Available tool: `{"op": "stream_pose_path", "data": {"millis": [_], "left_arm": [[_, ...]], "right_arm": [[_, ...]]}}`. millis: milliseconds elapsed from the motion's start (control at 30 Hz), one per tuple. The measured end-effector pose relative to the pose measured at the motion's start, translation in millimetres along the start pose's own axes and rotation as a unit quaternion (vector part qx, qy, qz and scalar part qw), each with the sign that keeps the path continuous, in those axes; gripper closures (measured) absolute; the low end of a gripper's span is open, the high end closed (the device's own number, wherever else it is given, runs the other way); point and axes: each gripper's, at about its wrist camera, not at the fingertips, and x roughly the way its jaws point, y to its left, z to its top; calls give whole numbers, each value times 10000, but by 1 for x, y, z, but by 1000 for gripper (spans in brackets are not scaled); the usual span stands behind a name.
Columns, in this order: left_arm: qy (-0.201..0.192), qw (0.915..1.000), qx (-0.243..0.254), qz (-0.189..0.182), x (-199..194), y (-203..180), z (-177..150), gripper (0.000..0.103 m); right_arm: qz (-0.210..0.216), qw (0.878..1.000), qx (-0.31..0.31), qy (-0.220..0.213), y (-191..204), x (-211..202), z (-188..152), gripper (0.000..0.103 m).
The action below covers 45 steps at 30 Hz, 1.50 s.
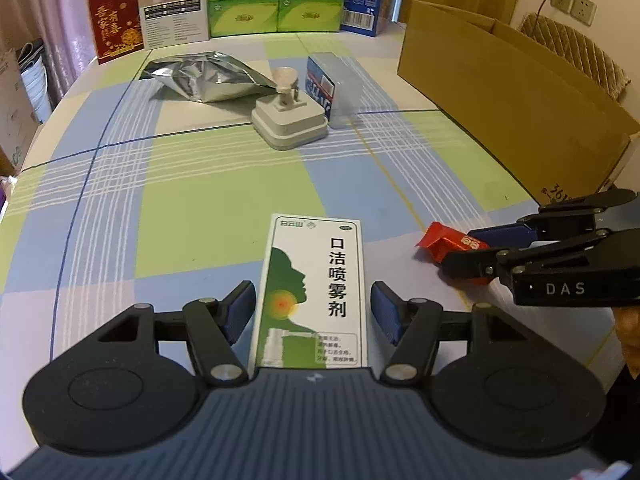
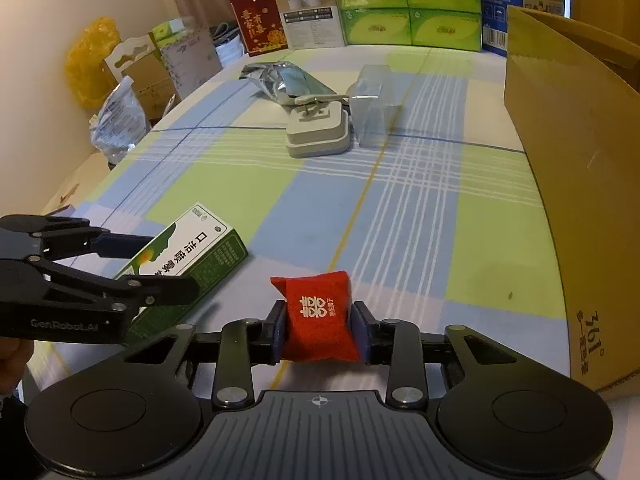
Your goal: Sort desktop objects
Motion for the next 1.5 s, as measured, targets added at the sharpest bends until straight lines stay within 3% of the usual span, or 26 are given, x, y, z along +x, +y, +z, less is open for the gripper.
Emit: {"op": "stream_pose_path", "data": {"millis": [733, 1067, 1500], "left_arm": [[155, 9994, 169, 268, 12, -7, 1, 52], [-123, 9998, 59, 169, -12, -16, 5, 52], [-384, 9992, -99, 17, -58, -60, 1, 52]], "right_arm": [[-479, 9986, -100, -211, -2, -12, 3, 75], [-593, 9954, -305, -684, 8, -39, 8, 75], [-627, 9923, 252, -1039, 9, -89, -14, 75]]}}
